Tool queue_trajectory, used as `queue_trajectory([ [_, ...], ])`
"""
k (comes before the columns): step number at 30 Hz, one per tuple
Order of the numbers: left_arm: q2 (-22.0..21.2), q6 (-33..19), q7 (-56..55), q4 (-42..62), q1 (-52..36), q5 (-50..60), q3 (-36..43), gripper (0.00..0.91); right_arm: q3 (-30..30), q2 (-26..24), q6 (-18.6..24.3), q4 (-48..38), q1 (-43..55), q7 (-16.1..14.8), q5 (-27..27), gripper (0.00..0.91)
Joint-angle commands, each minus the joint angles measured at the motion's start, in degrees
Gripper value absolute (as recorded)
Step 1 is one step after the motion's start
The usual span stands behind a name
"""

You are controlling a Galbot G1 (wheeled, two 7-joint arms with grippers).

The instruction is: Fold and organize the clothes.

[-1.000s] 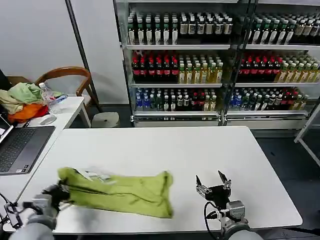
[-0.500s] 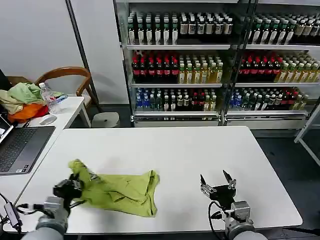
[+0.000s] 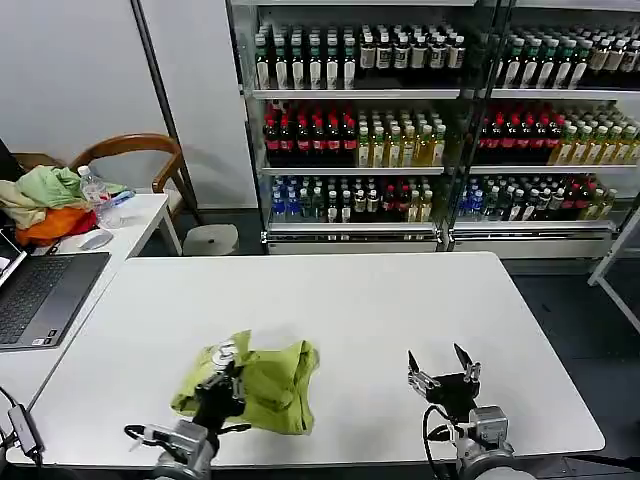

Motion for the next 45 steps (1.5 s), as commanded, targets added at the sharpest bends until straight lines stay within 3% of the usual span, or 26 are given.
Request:
queue_trajectory([
  [1, -1.26, -2.94, 2.34, 4.58, -3.85, 3.45, 6.69, 0.907, 0.32, 0.15, -0.14, 0.1, -0.34, -0.03, -0.25, 0.907],
  [3, -1.19, -3.1, 2.25, 5.16, -4.32, 3.22, 7.6, 0.907, 0.26, 0.24, -0.17, 0.14, -0.31, -0.06, -0.28, 0.907],
  [13, -4.44, -15.11, 4.94, 5.75, -6.63, -2.18, 11.64, 0.907, -0.16, 0.5, -0.16, -0.02, 0.09, -0.16, -0.41, 0.907],
  [20, -0.4, -15.63, 4.97, -0.6, -3.87, -7.95, 2.56, 0.907, -0.12, 0.28, 0.05, -0.13, 0.27, -0.39, -0.36, 0.907],
  [22, 1.09, -15.1, 4.39, -0.69, -3.16, -11.29, -2.24, 0.907, -0.23, 0.28, 0.18, -0.29, 0.32, -0.48, -0.34, 0.907],
  [27, 3.27, -5.44, -1.89, 3.63, -1.67, -20.13, -12.29, 0.907, -0.77, -0.01, 0.36, -0.69, 1.13, -0.65, -0.25, 0.907],
  [29, 3.35, -0.27, -5.45, 4.62, -1.26, -22.67, -13.19, 0.907, -1.09, -0.04, 0.41, -1.02, 1.57, -0.7, -0.24, 0.907],
  [32, 2.71, 3.35, -6.76, 7.29, -1.49, -26.66, -13.41, 0.907, -1.57, 0.05, 0.42, -1.18, 1.89, -0.7, -0.25, 0.907],
  [37, 1.41, 6.29, -5.65, 12.4, -3.66, -31.18, -14.82, 0.907, -1.68, -0.02, 0.49, -1.31, 1.86, -0.77, -0.28, 0.907],
  [45, 0.35, 6.55, -1.53, 14.46, -3.47, -32.5, -15.56, 0.907, -1.17, -0.27, 0.73, -1.25, 1.45, -0.85, -0.27, 0.907],
])
